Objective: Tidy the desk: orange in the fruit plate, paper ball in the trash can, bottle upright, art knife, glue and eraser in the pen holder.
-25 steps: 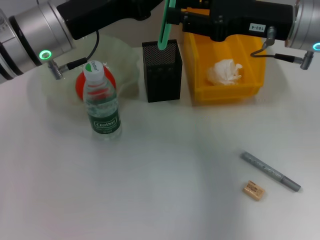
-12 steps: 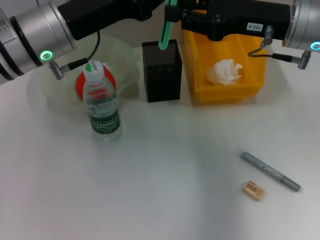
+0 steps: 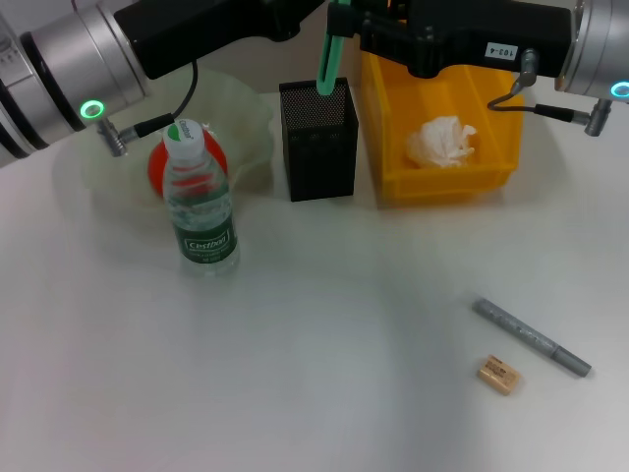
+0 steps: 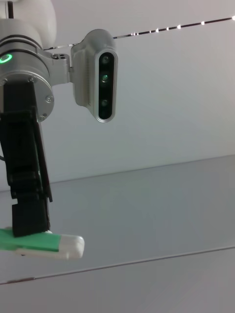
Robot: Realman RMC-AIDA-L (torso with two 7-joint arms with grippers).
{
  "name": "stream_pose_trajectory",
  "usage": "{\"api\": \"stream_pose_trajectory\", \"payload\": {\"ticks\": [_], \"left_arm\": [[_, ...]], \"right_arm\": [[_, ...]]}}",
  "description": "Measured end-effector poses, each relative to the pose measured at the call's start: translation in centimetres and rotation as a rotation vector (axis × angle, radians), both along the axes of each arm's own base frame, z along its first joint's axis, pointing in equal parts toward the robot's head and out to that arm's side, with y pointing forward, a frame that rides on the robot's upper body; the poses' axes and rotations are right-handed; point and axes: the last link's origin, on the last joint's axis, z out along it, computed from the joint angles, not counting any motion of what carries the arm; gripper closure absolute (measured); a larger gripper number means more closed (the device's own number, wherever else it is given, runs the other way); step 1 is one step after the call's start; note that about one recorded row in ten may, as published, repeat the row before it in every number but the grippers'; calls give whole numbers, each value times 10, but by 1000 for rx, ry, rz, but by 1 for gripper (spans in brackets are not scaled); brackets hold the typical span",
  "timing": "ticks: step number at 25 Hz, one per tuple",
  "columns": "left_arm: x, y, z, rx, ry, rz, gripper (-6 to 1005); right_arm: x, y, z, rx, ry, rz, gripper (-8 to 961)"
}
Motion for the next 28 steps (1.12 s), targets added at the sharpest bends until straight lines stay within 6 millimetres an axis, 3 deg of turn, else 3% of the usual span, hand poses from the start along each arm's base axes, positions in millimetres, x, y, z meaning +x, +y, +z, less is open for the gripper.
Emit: {"api": "stream_pose_trajectory", "payload": {"ticks": [17,28], "left_arm": [[0,-2,-2,-1,-1,-12,823],[-5,0,5,30,-10,3,834]], "right_arm": [[3,3,3,23,14,-26,866],[10,3,9,55,33,-58,867]]}}
